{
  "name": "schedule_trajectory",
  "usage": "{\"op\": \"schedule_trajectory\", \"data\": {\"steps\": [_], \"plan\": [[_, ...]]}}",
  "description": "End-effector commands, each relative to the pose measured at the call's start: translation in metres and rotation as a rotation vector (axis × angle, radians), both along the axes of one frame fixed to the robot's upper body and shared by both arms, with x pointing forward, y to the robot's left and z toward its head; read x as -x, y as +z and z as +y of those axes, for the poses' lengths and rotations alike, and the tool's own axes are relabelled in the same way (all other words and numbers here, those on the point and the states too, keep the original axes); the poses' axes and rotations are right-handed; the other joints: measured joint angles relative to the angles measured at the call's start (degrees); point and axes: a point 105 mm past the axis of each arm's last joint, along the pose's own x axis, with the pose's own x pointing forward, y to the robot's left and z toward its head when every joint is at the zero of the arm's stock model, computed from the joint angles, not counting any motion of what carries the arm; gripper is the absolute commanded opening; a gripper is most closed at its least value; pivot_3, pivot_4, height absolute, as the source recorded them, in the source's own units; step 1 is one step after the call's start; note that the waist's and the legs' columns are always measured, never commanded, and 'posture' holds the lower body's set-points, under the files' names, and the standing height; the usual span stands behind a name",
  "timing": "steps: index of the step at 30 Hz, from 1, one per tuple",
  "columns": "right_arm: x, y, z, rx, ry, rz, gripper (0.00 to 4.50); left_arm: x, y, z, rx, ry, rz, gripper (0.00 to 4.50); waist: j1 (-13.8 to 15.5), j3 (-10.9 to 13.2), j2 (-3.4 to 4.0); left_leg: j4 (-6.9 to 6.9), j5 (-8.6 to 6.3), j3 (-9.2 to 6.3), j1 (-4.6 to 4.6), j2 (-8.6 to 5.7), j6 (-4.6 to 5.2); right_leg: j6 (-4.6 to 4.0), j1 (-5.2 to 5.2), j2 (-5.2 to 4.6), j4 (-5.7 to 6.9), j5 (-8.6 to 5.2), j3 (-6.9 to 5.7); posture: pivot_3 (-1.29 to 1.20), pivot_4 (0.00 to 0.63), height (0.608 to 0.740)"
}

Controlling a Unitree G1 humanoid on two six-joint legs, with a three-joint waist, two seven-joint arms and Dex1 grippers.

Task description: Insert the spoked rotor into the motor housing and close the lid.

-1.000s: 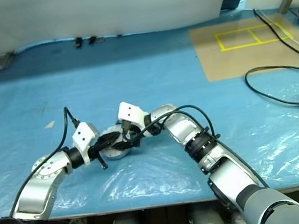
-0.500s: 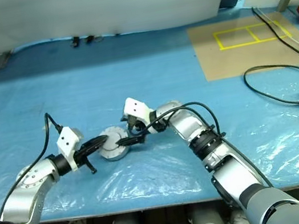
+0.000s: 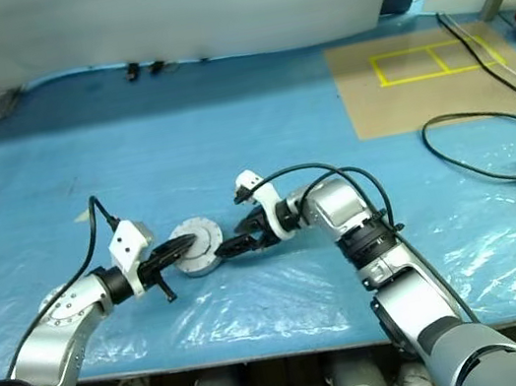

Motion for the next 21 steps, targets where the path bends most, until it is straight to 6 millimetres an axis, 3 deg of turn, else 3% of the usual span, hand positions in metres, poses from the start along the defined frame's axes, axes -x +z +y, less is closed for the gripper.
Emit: {"op": "schedule_trajectory", "data": {"steps": [1, 6, 13, 21], "plan": [[0.008, -0.006, 0.010, 0.024, -0.034, 0.041, 4.46, 0.004, -0.014, -0.001, -0.026, 0.000, 0.055, 0.00, -0.05, 0.00, 0.00, -0.01, 0.00, -0.01, 0.00, 0.00, -0.01, 0.09, 0.01, 0.00, 0.00, -0.05, 0.00, 0.00, 0.150, 0.740], [0.015, -0.003, 0.029, -0.108, -0.124, 0.306, 4.46, 0.005, -0.014, 0.006, -0.037, 0.021, 0.052, 0.00, -0.14, -0.01, 0.00, -0.05, 0.01, -0.03, 0.08, 0.00, -0.02, 0.26, 0.04, 0.00, 0.01, -0.15, 0.01, 0.00, 0.150, 0.740], [0.003, 0.016, 0.030, -0.286, -0.207, 0.463, 4.46, 0.008, -0.015, 0.017, -0.049, 0.056, 0.057, 0.00, -0.31, 0.00, 0.00, -0.16, 0.01, -0.03, 0.20, 0.01, -0.04, 0.06, 0.04, 0.00, 0.00, -0.05, 0.03, 0.00, 0.150, 0.740], [-0.002, 0.021, 0.028, -0.338, -0.231, 0.505, 1.85, 0.009, -0.016, 0.021, -0.053, 0.075, 0.055, 0.00, -0.03, 0.01, 0.03, -0.19, 0.02, 0.02, 0.04, -0.01, -0.05, -0.03, -0.12, 0.00, -0.03, -0.01, 0.02, 0.00, 0.150, 0.740]]}}
